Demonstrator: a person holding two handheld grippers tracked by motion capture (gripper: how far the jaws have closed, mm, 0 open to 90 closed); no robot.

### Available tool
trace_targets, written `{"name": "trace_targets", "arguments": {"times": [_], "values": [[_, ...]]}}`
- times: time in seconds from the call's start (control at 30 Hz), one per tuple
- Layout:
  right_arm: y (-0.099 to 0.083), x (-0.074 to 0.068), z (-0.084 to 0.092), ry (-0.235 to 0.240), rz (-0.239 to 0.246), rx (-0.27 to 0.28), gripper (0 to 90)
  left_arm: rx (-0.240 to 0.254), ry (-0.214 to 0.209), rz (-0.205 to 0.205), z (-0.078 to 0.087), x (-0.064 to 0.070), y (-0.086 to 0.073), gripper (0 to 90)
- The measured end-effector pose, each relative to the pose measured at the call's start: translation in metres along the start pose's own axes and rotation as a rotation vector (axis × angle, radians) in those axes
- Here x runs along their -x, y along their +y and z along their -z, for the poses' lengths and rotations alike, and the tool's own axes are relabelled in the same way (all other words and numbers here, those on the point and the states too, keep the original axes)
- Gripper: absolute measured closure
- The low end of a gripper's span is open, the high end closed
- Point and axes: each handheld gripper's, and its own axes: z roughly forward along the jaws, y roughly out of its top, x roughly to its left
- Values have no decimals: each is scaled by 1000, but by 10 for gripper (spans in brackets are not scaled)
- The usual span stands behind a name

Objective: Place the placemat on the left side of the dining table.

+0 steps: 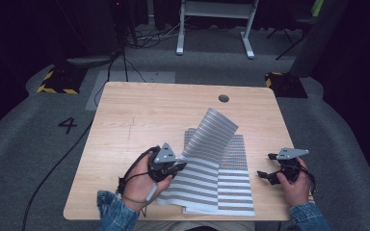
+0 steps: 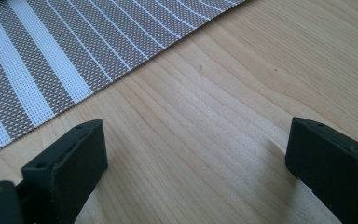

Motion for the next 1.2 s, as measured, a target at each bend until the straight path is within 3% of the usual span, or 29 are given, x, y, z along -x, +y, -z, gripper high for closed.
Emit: {"name": "trace_targets", "arguments": {"times": [0.13, 0.37, 0.63, 0.9, 1.2], "values": [[0, 0, 0, 0, 1, 0, 56, 21, 42, 5, 21, -7, -12, 887], [0, 0, 0, 1, 3, 0, 56, 33, 95, 18, 47, -18, -19, 887], [0, 0, 0, 0, 0, 0, 56, -23, 97, 32, 58, -28, -30, 887], [0, 0, 0, 0, 2, 0, 56, -52, 118, 67, 76, -47, -47, 886], [0, 0, 0, 0, 0, 0, 56, -81, 126, 119, 72, -71, -64, 885]]}}
